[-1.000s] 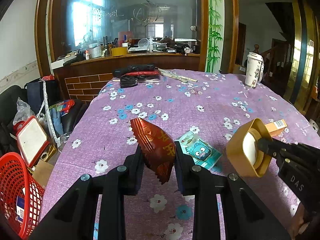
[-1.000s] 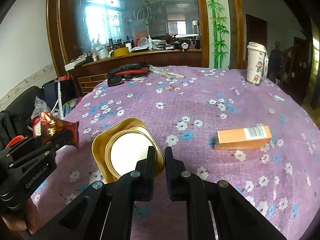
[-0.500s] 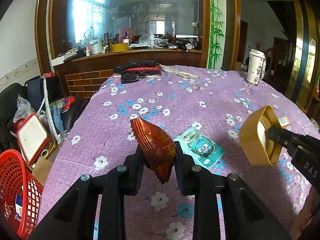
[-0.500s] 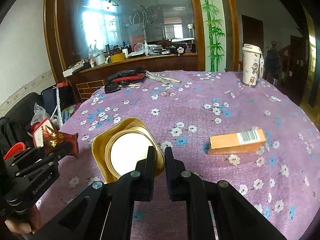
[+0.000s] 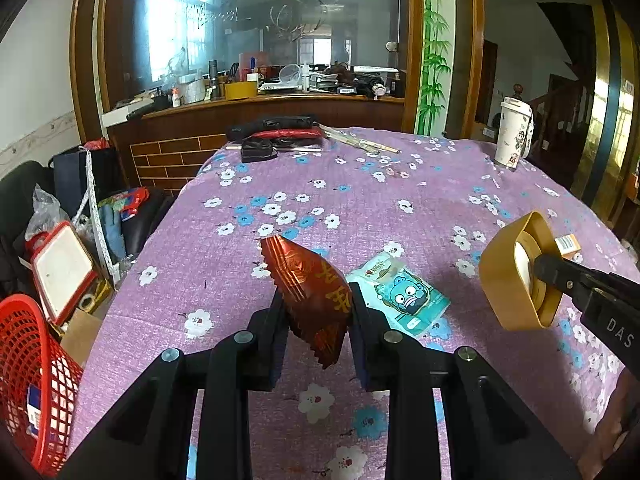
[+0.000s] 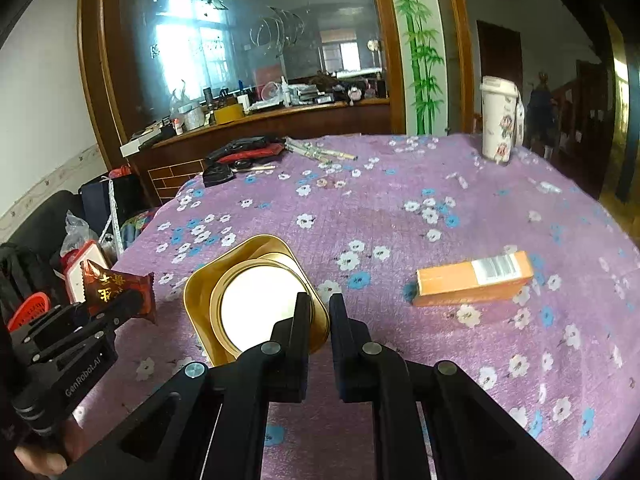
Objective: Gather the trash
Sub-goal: 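Lift the snack wrapper with the left tool while the right tool lifts the yellow box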
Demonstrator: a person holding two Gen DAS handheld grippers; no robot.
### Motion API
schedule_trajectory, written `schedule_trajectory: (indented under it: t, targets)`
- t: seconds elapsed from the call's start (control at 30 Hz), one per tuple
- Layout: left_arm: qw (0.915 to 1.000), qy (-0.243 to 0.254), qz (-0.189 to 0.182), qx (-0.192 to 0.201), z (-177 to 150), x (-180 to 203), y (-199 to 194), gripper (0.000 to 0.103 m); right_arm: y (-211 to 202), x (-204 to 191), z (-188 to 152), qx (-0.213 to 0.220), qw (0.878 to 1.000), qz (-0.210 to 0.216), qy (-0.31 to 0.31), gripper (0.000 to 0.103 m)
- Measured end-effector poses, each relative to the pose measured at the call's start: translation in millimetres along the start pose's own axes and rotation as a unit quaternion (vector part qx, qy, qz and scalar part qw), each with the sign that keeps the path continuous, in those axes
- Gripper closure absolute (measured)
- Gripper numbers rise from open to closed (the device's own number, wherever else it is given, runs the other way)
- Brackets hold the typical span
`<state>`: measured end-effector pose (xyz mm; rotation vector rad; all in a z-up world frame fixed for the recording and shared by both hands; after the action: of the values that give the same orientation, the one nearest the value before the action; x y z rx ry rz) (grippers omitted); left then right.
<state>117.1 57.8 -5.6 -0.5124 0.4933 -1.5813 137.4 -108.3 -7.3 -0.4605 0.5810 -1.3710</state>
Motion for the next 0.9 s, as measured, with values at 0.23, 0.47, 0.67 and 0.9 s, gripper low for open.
schedule_trajectory:
  t: [0.23, 0.47, 0.67, 0.9]
  targets:
    - [1.0, -0.004, -0.005, -0.002, 7, 1, -20, 0.077, -34, -4, -5, 0.003, 1.0, 0.001, -0.015, 0.093]
    - [0.9999, -0.011, -0.01, 0.005, 7, 2, -50, 0.077, -60, 3, -19, 0.006, 1.0, 0.004, 0.001, 0.093]
    - [0.9998, -0.006, -0.015, 0.01, -1, 9, -72, 0.077, -74, 2, -32, 0.007, 1.0, 0.004, 0.0, 0.093]
    - [0.9997, -0.01, -0.02, 0.01, -8, 10, -88, 0.077, -86, 3, -41, 0.004, 1.0, 0.004, 0.004, 0.093]
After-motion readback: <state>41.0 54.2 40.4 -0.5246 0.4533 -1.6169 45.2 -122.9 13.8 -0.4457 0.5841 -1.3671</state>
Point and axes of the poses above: each gripper's, at about its wrist camera, not at the fingertips, and y roughly the way its jaws point, x to its right, z to its top, the point moved 10 cm from there along y, roughly the way its jaws point, and after that the axes turned 4 degrees about -z, right-handed, at the moved point
